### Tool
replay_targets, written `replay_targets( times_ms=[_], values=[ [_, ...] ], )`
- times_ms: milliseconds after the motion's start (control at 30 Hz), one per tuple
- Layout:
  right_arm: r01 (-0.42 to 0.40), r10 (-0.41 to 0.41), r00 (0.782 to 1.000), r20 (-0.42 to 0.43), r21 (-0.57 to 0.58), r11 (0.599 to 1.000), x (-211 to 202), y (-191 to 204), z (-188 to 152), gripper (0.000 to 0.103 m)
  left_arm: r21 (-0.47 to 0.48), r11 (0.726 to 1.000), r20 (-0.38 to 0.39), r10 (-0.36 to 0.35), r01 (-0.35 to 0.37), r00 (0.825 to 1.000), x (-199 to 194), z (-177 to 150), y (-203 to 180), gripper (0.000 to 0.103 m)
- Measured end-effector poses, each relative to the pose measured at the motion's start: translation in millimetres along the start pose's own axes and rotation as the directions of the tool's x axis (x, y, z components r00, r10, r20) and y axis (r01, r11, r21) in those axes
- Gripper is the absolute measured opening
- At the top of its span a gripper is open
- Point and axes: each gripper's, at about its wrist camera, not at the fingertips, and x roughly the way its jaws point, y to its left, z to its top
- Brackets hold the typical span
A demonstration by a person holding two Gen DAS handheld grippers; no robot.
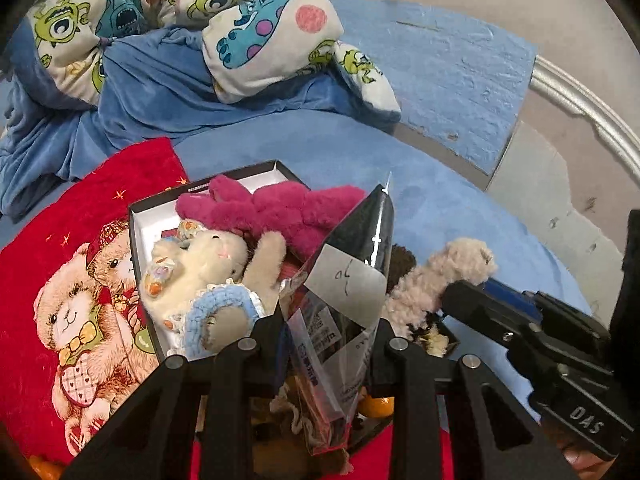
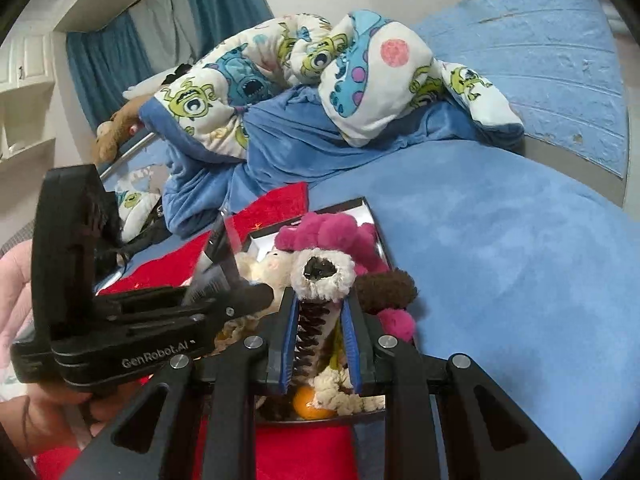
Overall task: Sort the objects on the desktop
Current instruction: 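Carry the plastic package and white scrunchie over the black tray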
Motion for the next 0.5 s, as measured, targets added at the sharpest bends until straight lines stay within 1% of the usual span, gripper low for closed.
replay_targets(
  times_ms=[67, 133, 233, 267, 300, 367, 500],
  values=[
    [-0.003, 0.003, 1.0, 0.002, 0.0, 1.0, 3, -1, 2, 0.021, -0.007, 1.0, -0.008, 0.01, -0.01, 1.0, 6, -1, 1, 0.029],
    [-0.01, 0.01, 1.0, -0.001, 0.005, 1.0, 7, -3, 2, 0.021, -0.024, 1.0, -0.017, 0.001, -0.002, 1.0, 10, -2, 2, 0.029],
    [-0.014, 0.014, 1.0, -0.003, 0.023, 1.0, 13, -6, -1, 0.02, -0.019, 1.0, -0.015, 0.007, -0.008, 1.0, 12, -5, -1, 0.029],
    [-0.019, 0.019, 1.0, -0.001, 0.035, 0.999, 14, -8, -1, 0.02, -0.006, 1.0, -0.019, -0.004, 0.004, 1.0, 13, -5, -4, 0.029],
    [-0.023, 0.023, 1.0, 0.0, 0.046, 0.999, 16, -10, -1, 0.02, 0.008, 1.0, -0.021, 0.0, 0.0, 1.0, 13, -6, -6, 0.029],
    [-0.034, 0.034, 0.999, 0.004, 0.059, 0.998, 19, -11, 0, 0.02, 0.039, 0.999, -0.022, 0.026, -0.025, 0.999, 14, -7, -12, 0.029],
    [-0.044, 0.042, 0.999, 0.027, 0.066, 0.997, 22, -7, 2, 0.02, 0.034, 0.999, -0.03, 0.035, -0.034, 0.999, 13, -8, -11, 0.029]
  ],
)
